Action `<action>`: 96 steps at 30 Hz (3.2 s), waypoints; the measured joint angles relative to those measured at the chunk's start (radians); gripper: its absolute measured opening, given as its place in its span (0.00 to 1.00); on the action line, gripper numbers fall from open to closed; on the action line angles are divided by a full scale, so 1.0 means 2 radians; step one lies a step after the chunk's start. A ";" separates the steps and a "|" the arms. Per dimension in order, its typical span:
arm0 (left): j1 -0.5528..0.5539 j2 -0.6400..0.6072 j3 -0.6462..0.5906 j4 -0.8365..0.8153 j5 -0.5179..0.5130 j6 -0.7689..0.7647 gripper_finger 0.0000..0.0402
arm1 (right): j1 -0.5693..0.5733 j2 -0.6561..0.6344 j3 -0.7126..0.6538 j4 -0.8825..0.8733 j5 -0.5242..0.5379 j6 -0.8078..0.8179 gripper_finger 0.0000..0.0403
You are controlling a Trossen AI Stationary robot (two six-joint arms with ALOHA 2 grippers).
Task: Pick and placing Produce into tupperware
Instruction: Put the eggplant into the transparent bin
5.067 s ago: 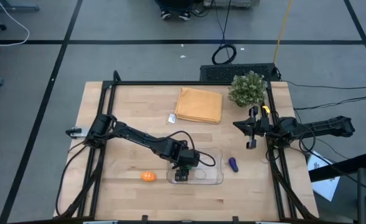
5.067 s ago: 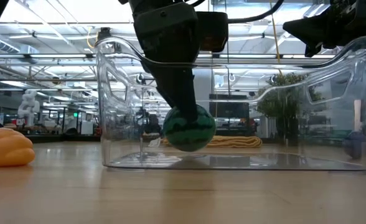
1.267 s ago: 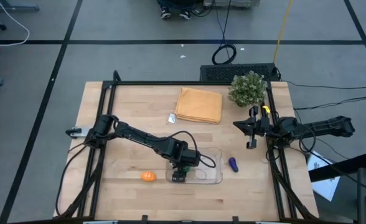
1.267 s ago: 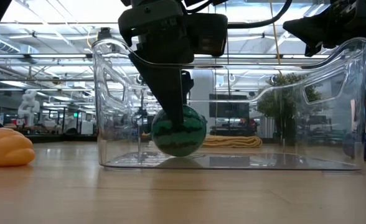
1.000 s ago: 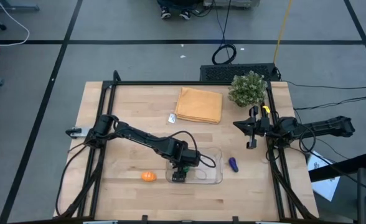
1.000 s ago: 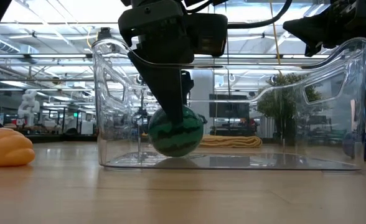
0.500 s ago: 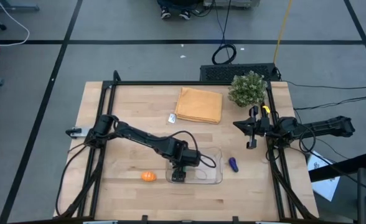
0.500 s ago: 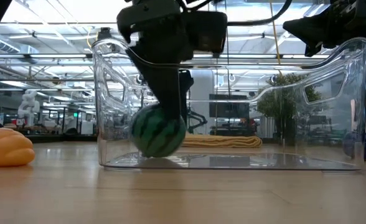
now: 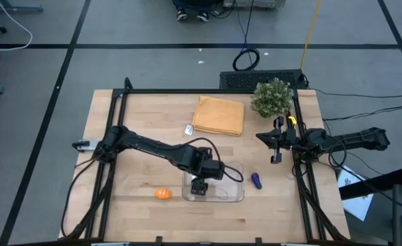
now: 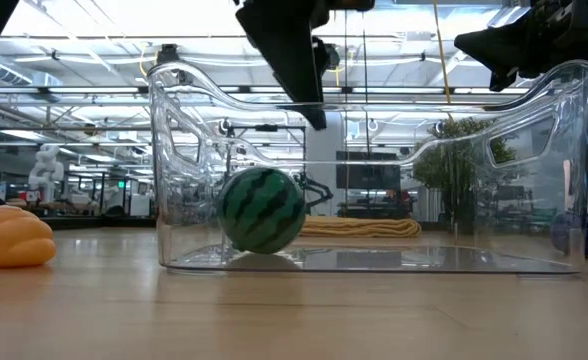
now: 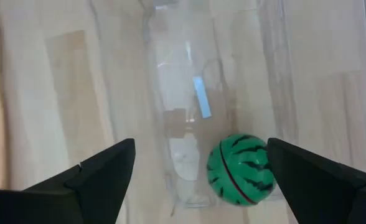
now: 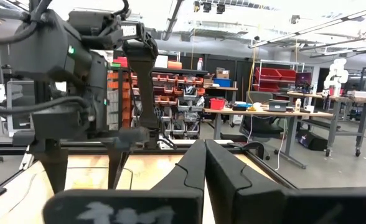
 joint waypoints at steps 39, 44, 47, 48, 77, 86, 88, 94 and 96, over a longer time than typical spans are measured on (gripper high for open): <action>0.004 -0.061 0.005 -0.032 -0.048 0.072 0.01 | 0.000 0.000 0.000 0.000 0.000 0.000 0.00; 0.011 -0.113 0.005 -0.028 -0.048 0.078 0.01 | 0.000 0.000 0.000 0.000 0.000 0.000 0.00; 0.017 -0.141 0.005 -0.024 -0.049 0.092 0.00 | 0.000 0.000 0.000 0.000 0.000 0.000 0.00; 0.021 -0.151 0.005 -0.024 -0.049 0.097 0.00 | 0.000 0.000 0.000 0.000 0.000 0.000 0.00; 0.143 -0.375 -0.007 0.007 -0.004 0.152 0.00 | 0.000 0.000 0.000 0.000 0.000 -0.002 0.00; 0.179 -0.500 -0.173 0.111 0.000 0.124 0.00 | 0.000 0.000 0.000 -0.001 0.000 -0.002 0.00; 0.186 -0.528 -0.216 0.144 0.001 0.103 0.00 | 0.000 0.000 0.000 -0.001 0.000 -0.002 0.00; 0.200 -0.596 -0.321 0.187 0.001 0.041 0.00 | 0.000 0.000 0.000 0.000 0.000 -0.002 0.00; 0.201 -0.612 -0.352 0.207 0.001 0.029 0.00 | 0.000 0.000 0.000 0.000 0.000 -0.002 0.00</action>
